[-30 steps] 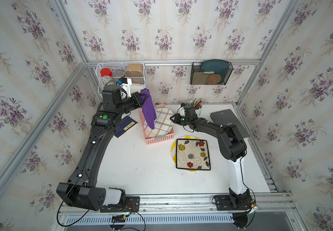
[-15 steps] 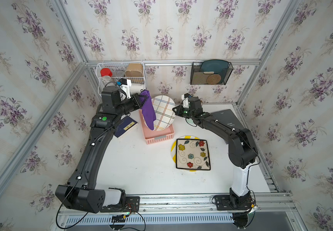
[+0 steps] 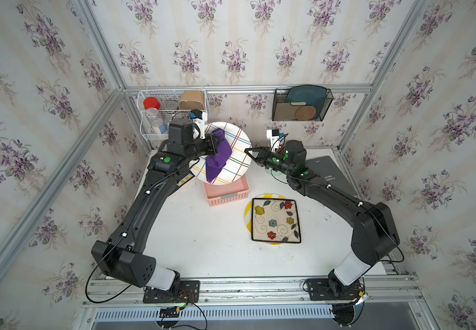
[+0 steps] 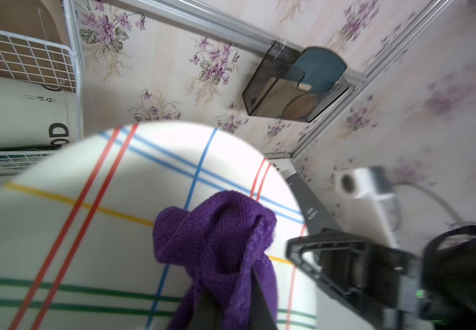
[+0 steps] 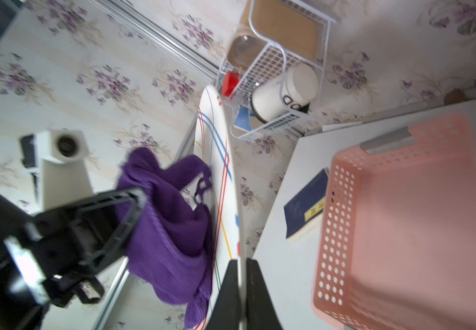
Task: Wipe the wet plate dry
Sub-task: Wipe the plate with towel.
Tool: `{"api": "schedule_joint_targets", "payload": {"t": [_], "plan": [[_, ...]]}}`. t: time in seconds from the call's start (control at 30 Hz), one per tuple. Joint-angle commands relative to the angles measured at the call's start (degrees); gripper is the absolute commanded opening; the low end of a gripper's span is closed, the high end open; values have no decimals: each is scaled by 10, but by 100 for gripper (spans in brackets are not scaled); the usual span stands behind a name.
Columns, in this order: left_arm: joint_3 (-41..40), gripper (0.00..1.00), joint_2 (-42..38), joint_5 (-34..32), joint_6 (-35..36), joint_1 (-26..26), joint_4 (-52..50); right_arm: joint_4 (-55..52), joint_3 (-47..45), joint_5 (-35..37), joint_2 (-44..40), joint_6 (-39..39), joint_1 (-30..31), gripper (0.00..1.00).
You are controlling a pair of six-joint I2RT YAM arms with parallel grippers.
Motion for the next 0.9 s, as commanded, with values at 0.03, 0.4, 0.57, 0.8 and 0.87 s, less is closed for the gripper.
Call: {"api": "schedule_joint_targets", "payload": {"t": [0.03, 0.4, 0.57, 0.8, 0.87], "plan": [[0, 0, 15, -103, 122, -27, -55, 38, 27, 13, -9, 33, 1, 0], [103, 39, 40, -116, 121, -42, -221, -2, 37, 12, -5, 10, 1, 0], [231, 66, 85, -131, 114, -42, -328, 0, 30, -10, 4, 29, 1, 0], [426, 78, 141, -123, 79, -42, -447, -14, 30, -11, 3, 26, 1, 0], [444, 83, 138, -70, 72, -42, -455, -16, 30, -13, 4, 27, 1, 0]]}}
